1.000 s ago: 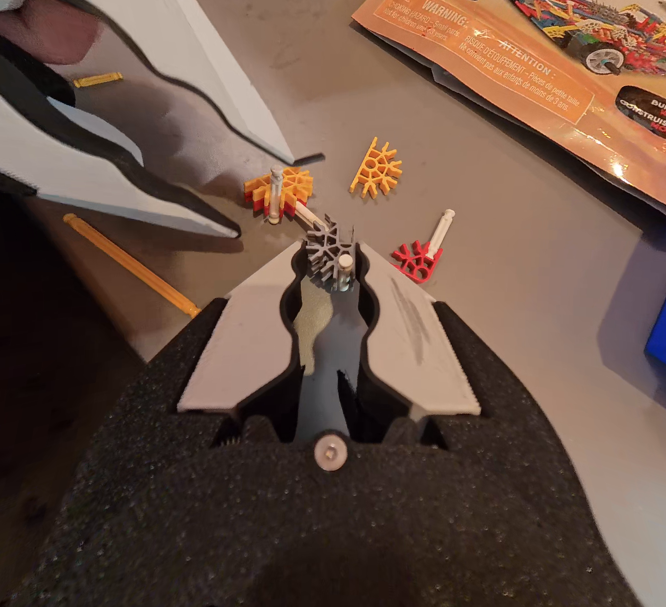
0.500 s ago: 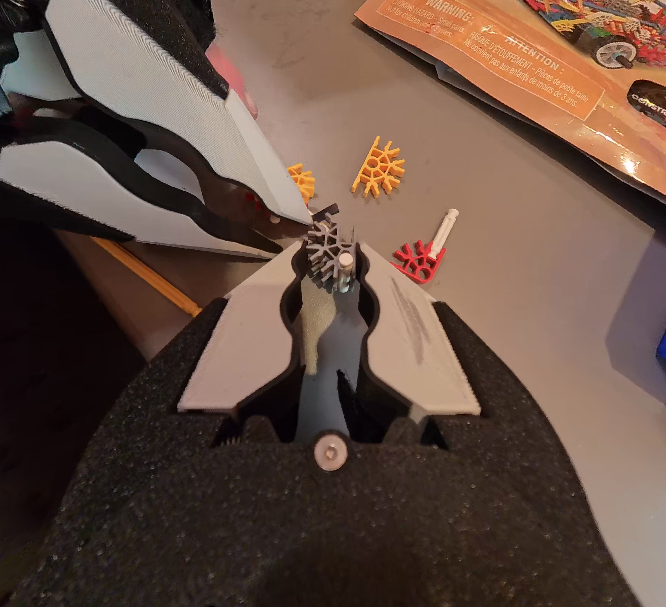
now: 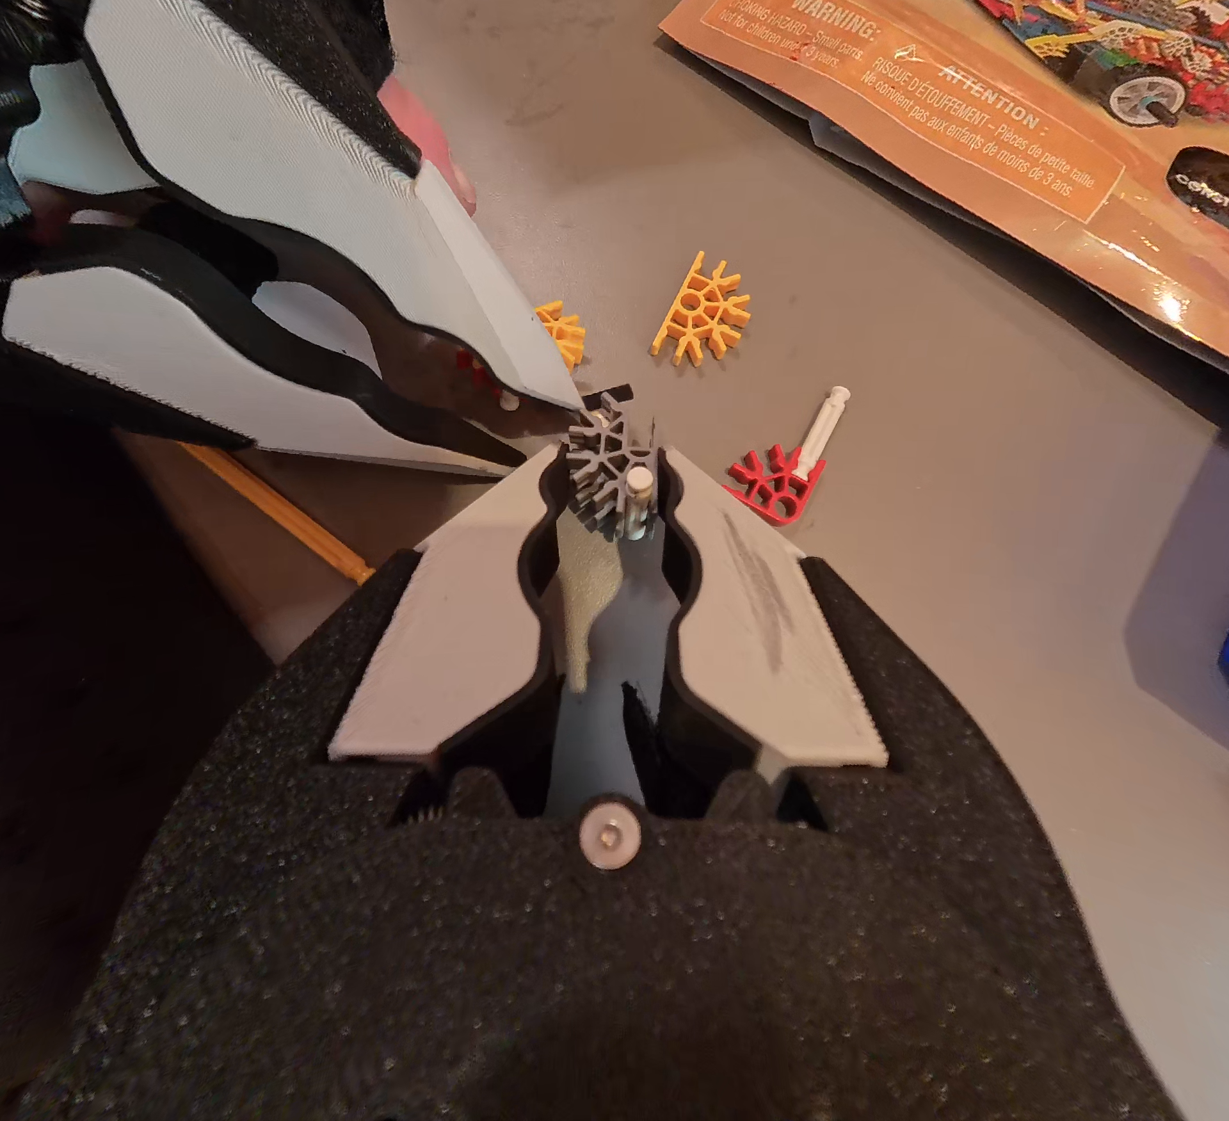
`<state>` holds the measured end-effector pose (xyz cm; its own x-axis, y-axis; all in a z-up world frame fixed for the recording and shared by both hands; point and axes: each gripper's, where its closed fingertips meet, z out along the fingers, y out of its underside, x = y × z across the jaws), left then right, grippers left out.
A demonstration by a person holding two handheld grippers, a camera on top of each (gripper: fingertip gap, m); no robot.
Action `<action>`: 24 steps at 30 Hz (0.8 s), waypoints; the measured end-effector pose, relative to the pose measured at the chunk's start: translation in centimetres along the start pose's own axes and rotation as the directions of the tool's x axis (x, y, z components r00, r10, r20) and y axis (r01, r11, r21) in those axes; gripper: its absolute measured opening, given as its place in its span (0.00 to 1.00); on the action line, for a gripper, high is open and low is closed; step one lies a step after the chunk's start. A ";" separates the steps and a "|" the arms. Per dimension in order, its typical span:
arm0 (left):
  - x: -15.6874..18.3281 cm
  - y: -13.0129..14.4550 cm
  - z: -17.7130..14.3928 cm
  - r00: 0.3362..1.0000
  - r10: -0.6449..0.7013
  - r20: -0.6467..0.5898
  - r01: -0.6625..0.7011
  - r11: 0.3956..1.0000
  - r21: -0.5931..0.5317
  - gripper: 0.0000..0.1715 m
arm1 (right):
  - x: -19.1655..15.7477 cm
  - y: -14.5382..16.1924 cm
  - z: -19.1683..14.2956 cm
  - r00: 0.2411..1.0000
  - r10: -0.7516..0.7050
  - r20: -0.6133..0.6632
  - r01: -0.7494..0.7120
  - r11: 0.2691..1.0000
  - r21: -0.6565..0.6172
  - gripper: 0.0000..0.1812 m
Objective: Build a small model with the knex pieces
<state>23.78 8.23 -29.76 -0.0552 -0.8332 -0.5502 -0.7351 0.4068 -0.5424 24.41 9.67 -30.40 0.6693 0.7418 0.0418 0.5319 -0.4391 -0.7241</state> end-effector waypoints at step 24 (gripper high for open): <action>0.0 0.1 0.2 0.990 -0.137 -0.041 0.137 0.990 0.007 0.12 | 0.0 0.0 0.0 1.000 0.003 0.008 -0.003 1.000 -0.002 0.13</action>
<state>23.91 8.37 -29.93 0.0181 -0.8958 -0.4441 -0.7306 0.2913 -0.6175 24.38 9.64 -30.46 0.6669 0.7444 0.0341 0.5306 -0.4423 -0.7231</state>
